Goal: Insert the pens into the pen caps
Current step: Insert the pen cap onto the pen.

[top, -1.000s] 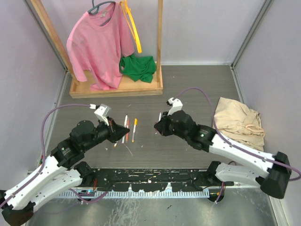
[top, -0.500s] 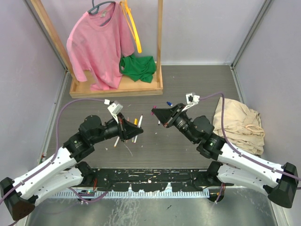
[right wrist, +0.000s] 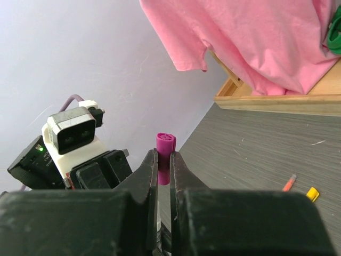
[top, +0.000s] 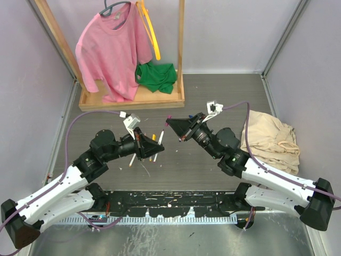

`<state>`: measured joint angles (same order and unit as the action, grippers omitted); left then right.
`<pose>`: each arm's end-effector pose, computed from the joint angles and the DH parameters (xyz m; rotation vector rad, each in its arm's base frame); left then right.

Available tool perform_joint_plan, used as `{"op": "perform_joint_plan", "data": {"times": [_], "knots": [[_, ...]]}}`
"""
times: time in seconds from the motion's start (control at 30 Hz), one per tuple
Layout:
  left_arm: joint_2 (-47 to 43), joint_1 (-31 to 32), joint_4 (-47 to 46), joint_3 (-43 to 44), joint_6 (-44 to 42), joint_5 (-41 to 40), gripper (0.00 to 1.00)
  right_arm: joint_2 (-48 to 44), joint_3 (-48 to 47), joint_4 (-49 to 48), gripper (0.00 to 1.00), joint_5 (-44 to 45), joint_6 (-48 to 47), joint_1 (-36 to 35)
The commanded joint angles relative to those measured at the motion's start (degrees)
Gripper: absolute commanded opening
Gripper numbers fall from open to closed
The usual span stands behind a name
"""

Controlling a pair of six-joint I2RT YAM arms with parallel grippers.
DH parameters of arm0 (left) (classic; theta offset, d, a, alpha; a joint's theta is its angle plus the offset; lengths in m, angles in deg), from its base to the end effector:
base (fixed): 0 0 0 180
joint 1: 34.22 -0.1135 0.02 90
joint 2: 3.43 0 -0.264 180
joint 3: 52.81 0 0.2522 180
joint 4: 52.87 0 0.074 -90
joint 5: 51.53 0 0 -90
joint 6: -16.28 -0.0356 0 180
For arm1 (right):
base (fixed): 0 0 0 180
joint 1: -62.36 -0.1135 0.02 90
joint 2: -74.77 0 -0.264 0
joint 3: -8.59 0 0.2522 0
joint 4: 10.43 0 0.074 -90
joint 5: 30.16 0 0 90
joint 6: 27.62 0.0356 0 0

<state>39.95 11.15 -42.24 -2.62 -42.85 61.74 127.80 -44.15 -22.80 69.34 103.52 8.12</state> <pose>0.1200 -0.1415 0.3176 0.5648 1.7227 -1.3164 0.1334 0.1752 0.3460 -0.0177 1.4846 1.2681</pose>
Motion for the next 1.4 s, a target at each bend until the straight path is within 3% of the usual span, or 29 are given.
{"op": "perform_joint_plan", "data": {"times": [0.0, 1.37], "knots": [[-0.32, -0.16, -3.81, 1.92, 0.37, 1.34, 0.00, 0.41, -3.18, -4.47, 0.00, -1.03, 0.51, 0.08], [-1.67, -0.11, -2.31, 1.53, -0.11, -1.45, 0.00, 1.12, -3.98, -1.97, 0.00, -5.28, 0.53, 0.09]]}}
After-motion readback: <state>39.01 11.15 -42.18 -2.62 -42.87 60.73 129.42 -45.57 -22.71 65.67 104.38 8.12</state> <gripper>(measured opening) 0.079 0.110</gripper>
